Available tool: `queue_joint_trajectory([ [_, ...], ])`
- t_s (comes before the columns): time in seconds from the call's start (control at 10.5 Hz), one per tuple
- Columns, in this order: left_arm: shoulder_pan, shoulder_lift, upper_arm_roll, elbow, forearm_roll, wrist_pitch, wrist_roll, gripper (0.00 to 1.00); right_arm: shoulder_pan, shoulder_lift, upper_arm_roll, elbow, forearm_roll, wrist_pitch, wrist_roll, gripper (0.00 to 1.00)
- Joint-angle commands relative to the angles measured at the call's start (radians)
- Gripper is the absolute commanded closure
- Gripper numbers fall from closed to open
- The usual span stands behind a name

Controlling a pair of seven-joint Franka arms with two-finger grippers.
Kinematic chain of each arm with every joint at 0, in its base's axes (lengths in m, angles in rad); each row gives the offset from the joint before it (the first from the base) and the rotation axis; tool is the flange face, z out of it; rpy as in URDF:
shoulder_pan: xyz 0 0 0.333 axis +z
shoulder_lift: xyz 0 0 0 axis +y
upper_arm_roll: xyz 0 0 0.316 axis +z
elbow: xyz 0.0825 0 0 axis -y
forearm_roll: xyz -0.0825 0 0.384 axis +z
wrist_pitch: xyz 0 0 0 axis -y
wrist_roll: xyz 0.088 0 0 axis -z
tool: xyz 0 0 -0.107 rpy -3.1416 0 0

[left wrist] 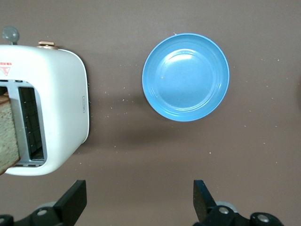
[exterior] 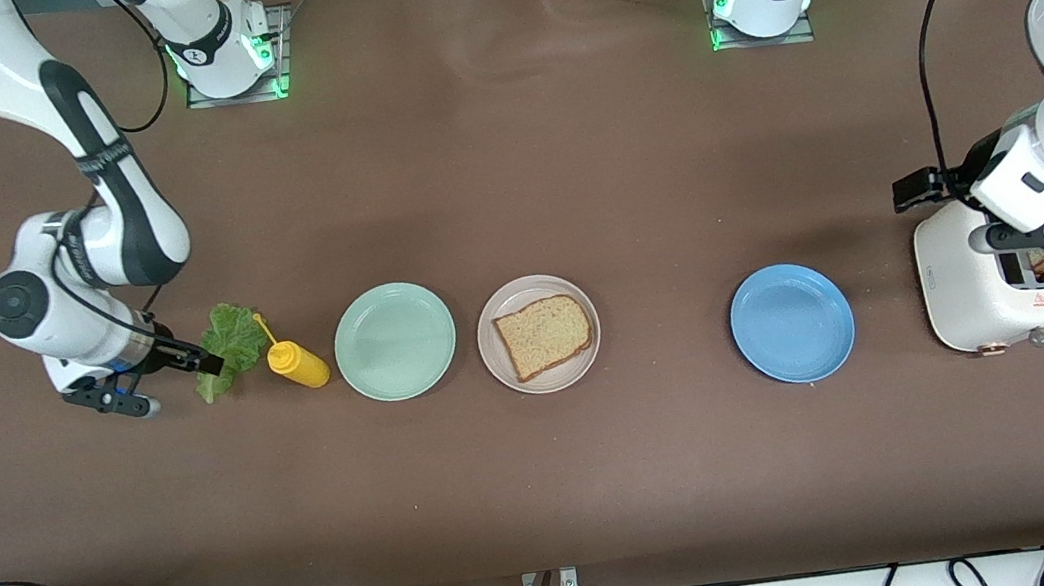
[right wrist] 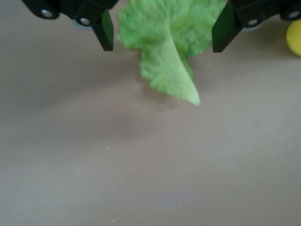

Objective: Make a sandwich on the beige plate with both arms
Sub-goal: 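Grasp the green lettuce leaf with the right gripper while the left gripper rises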

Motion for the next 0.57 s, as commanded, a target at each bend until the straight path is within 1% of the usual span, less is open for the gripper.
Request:
queue_joint_trajectory([
  [0.0,0.003,-0.037,-0.003,0.013,0.024,-0.066,-0.006,0.00,0.003,0.061,-0.002,0.001,0.016,0.100,0.009,0.21],
  [0.1,0.003,-0.050,-0.003,0.025,0.021,-0.090,-0.015,0.00,0.003,0.066,-0.002,-0.018,0.016,0.102,0.006,0.54],
  [0.19,0.004,-0.051,-0.003,0.046,0.017,-0.120,-0.035,0.00,0.003,0.071,-0.002,-0.021,0.016,0.102,0.012,0.79],
  [0.29,0.004,-0.053,-0.003,0.069,-0.009,-0.150,-0.061,0.00,0.003,0.069,-0.002,-0.019,0.016,0.094,0.008,0.93],
  [0.38,0.007,-0.068,-0.003,0.076,-0.034,-0.160,-0.081,0.00,0.003,0.065,-0.002,-0.016,0.016,0.093,-0.003,1.00],
  [0.48,0.010,-0.083,-0.003,0.076,-0.037,-0.163,-0.083,0.00,0.003,0.063,-0.002,-0.013,0.016,0.084,-0.011,1.00],
])
